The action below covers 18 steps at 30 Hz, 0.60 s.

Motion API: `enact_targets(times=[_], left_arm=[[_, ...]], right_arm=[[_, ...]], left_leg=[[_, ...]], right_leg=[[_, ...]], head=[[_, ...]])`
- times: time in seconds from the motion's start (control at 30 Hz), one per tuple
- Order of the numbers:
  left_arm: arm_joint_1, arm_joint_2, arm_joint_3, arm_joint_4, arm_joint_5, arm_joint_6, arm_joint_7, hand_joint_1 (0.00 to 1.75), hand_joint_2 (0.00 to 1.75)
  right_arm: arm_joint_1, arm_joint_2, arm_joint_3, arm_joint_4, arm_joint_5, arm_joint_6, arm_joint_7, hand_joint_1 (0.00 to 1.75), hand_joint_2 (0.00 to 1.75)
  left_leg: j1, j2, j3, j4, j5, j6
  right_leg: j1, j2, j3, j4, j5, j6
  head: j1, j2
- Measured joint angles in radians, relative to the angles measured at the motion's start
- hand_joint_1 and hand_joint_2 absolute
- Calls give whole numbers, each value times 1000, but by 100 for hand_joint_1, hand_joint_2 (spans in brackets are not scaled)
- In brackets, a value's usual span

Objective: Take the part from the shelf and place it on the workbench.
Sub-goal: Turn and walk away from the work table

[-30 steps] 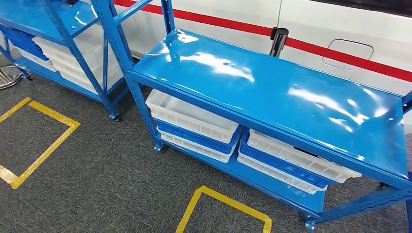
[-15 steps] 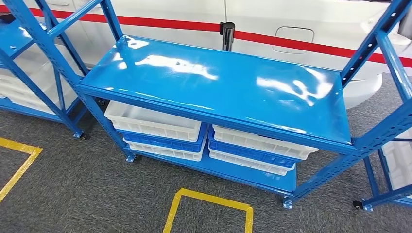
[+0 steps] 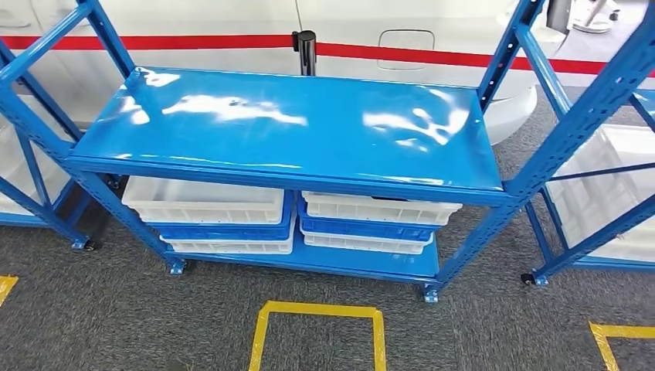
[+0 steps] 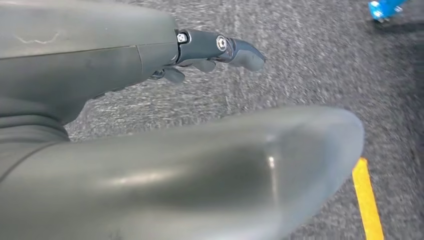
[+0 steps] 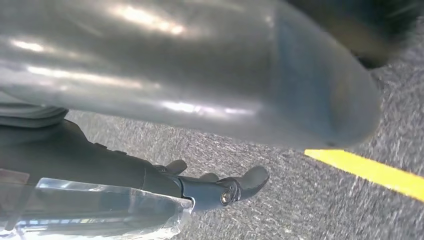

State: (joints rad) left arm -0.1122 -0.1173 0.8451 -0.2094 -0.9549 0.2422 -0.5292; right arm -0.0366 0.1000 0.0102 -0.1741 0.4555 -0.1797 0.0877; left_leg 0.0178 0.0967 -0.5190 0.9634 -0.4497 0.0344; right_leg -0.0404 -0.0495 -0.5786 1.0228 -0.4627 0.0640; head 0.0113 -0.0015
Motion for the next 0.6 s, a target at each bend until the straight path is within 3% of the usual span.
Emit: enact_targets(times=[0.07,0.13,0.17,0.23,0.3,0.33,0.37,0.4,0.43,0.5,0.53,0.57,0.6], left_arm=[[-2,1,0,-1,0,0,-1,0,0],[-6,0,0,-1,0,0,-2,0,0],[-8,-1,0,-1,0,1,-2,0,0],[-9,-2,0,-1,1,4,-3,0,0],[-6,-2,0,-1,1,8,-4,0,0],[-4,-1,0,-1,2,10,-4,0,0],[-3,-1,0,-1,3,12,-4,0,0],[-2,-1,0,-1,3,13,-4,0,0],[-1,-1,0,-1,3,16,-4,0,0],[-1,0,0,-1,4,19,-4,0,0],[-1,0,0,-1,4,20,-4,0,0],[-2,0,0,-1,4,21,-4,0,44],[-2,0,0,-1,4,21,-4,0,87]], right_arm=[[-4,2,0,0,0,-1,0,0,0],[-4,2,-1,-1,2,-3,-1,0,0],[-2,2,-1,-1,3,-5,-3,0,0],[1,3,-1,0,8,-16,-6,0,0],[0,4,-1,0,14,-30,-5,0,0],[0,5,-1,0,17,-36,-5,0,0],[0,5,-1,0,19,-40,-5,0,0],[0,5,-1,0,20,-45,-4,0,0],[1,5,-1,0,21,-49,-3,0,0],[1,6,-1,0,23,-56,-2,0,0],[1,7,-1,0,25,-59,-2,0,0],[0,7,-1,0,26,-62,-1,0,0],[0,7,-1,0,26,-64,-1,0,0]], left_leg=[[-3,20,0,14,-12,-19],[0,35,2,16,-15,-30],[5,28,2,22,-21,-35],[14,-24,-21,80,-68,-42],[17,-81,-79,211,-146,-45],[17,-91,-110,275,-173,-45],[17,-95,-131,312,-181,-43],[16,-96,-133,312,-168,-38],[15,-97,-115,272,-138,-31],[9,-101,-49,137,-69,-12],[4,-102,-24,85,-49,-4],[1,-102,-10,54,-38,-4],[-2,-101,-8,43,-37,-13]], right_leg=[[4,-18,26,-49,10,-11],[5,3,20,-43,13,-31],[3,13,19,-43,15,-38],[-2,29,18,-44,21,-53],[4,42,14,-44,25,-63],[9,49,12,-44,26,-66],[13,56,11,-44,27,-68],[18,62,10,-44,28,-68],[21,68,11,-44,29,-69],[28,76,13,-43,30,-69],[32,79,13,-43,31,-69],[37,80,10,-41,30,-69],[41,80,7,-39,29,-69]], head=[[-2,0],[-5,0],[-6,0],[-8,0],[-10,0],[-11,0],[-12,0],[-12,0],[-12,0],[-11,0],[-11,0],[-10,0],[-10,0]])
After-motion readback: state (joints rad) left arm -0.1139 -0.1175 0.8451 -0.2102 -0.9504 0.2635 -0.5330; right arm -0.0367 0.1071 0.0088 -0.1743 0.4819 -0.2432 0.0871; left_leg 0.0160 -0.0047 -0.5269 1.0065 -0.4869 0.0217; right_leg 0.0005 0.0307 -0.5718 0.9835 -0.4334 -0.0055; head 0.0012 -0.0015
